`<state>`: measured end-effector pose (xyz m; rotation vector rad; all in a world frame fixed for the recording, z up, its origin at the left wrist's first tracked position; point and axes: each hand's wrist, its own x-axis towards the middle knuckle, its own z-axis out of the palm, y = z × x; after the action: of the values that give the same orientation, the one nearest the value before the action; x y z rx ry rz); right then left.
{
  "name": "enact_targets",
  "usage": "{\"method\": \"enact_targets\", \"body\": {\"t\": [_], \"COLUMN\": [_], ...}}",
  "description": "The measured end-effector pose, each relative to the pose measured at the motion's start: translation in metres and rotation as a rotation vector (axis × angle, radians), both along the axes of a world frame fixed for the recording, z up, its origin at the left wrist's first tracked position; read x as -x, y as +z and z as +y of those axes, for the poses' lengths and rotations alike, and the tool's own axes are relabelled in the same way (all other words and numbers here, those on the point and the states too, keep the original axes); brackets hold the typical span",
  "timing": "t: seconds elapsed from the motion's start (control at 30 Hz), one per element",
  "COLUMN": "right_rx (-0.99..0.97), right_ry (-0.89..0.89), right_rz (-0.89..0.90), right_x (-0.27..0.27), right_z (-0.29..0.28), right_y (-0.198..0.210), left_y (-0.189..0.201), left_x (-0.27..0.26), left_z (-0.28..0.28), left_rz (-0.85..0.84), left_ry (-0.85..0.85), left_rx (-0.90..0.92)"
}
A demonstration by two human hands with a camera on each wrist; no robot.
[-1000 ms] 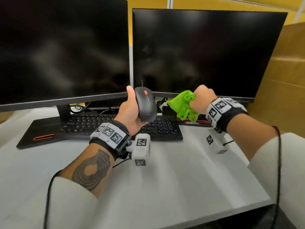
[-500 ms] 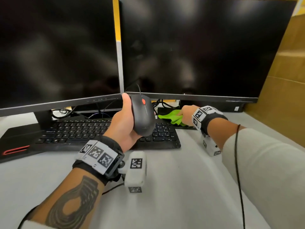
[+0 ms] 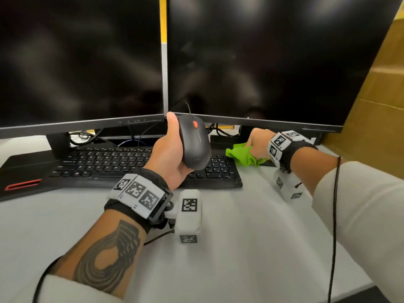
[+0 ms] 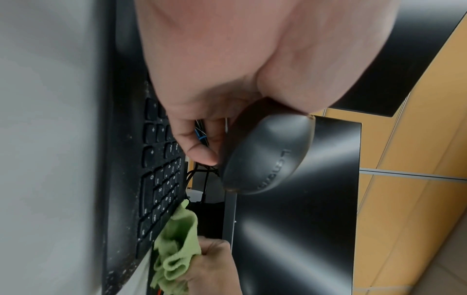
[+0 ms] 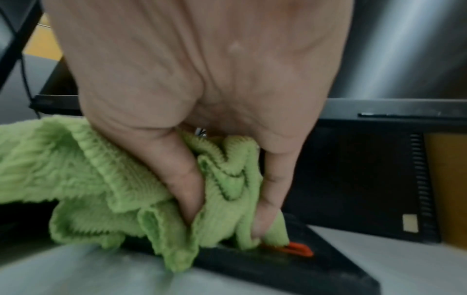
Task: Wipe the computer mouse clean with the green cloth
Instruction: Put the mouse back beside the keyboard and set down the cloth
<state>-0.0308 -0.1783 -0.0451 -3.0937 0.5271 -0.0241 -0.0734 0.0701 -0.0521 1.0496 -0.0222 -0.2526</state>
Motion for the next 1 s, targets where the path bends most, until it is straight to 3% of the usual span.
{"method": "enact_targets", "body": {"t": [0.17, 0.37, 0.57, 0.77, 1.0], "right_rx": [0.139, 0.004, -0.025, 0.055, -0.247], "right_ry": [-0.097, -0.068, -0.166, -0.135, -0.021], "right_rz": [-0.028, 0.016, -0.050, 0.157, 0.035], "right_x": [-0.001, 0.004, 0.012, 0.006, -0.001], "right_z": [0.000, -0.002, -0.020, -0.006, -0.008], "right_y": [0.002, -0.001, 0.009, -0.009, 0.013], "left_y": [0.001, 0.004, 0.004, 0.002, 0.000], "left_x": [0.000, 0.004, 0.003, 0.000, -0.002], "left_z": [0.006, 0.007, 0.010, 0.008, 0.009], "left_rz": [0.003, 0.000, 0.009, 0.014, 0.023], "left_ry": [-0.007, -0.011, 0.006, 0.000, 0.007], "left_rx": [0.011, -0.006, -0.008, -0.002, 0.003]}}
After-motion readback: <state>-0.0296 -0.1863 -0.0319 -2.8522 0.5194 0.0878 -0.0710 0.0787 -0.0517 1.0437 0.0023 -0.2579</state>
